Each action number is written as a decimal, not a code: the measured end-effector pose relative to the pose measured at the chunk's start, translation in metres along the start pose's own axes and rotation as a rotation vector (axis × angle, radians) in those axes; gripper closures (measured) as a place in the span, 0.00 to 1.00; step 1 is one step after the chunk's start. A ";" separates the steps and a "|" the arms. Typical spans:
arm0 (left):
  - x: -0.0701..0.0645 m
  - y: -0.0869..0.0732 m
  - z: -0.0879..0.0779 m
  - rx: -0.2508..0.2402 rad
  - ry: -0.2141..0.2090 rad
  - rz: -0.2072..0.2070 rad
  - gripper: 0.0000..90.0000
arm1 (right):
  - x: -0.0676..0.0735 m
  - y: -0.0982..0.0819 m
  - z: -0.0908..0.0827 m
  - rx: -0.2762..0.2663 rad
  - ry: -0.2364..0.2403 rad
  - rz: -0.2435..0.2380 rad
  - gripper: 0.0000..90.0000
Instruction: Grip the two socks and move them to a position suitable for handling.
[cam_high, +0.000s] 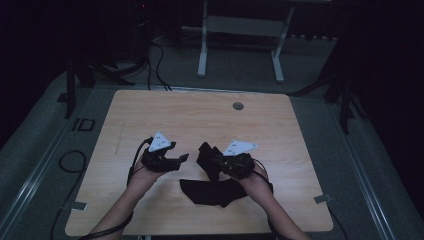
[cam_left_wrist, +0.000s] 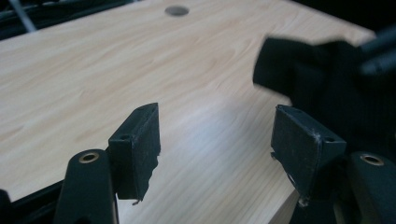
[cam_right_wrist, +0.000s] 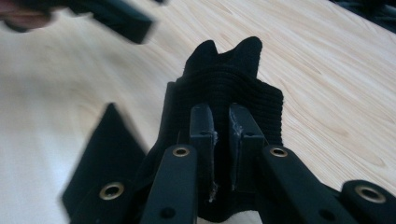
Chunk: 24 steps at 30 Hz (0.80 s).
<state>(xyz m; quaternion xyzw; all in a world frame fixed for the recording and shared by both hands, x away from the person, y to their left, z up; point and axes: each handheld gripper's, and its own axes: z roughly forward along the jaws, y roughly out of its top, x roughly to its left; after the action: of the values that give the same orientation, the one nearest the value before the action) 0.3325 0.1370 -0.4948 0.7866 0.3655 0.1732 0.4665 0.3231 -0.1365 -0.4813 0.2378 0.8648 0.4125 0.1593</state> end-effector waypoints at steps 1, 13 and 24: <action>0.001 0.004 0.001 -0.002 -0.017 -0.005 0.37 | 0.003 0.001 -0.003 -0.002 0.002 -0.010 0.91; -0.005 0.027 0.014 -0.027 -0.271 -0.036 0.49 | 0.021 0.007 -0.015 -0.006 -0.017 -0.114 0.90; -0.016 0.029 0.014 -0.028 -0.327 -0.012 0.98 | 0.017 0.010 -0.019 -0.024 -0.044 -0.132 0.90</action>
<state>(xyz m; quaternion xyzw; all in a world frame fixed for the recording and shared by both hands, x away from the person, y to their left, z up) 0.3426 0.1078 -0.4756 0.7957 0.2869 0.0448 0.5316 0.3032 -0.1341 -0.4637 0.1872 0.8698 0.4062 0.2081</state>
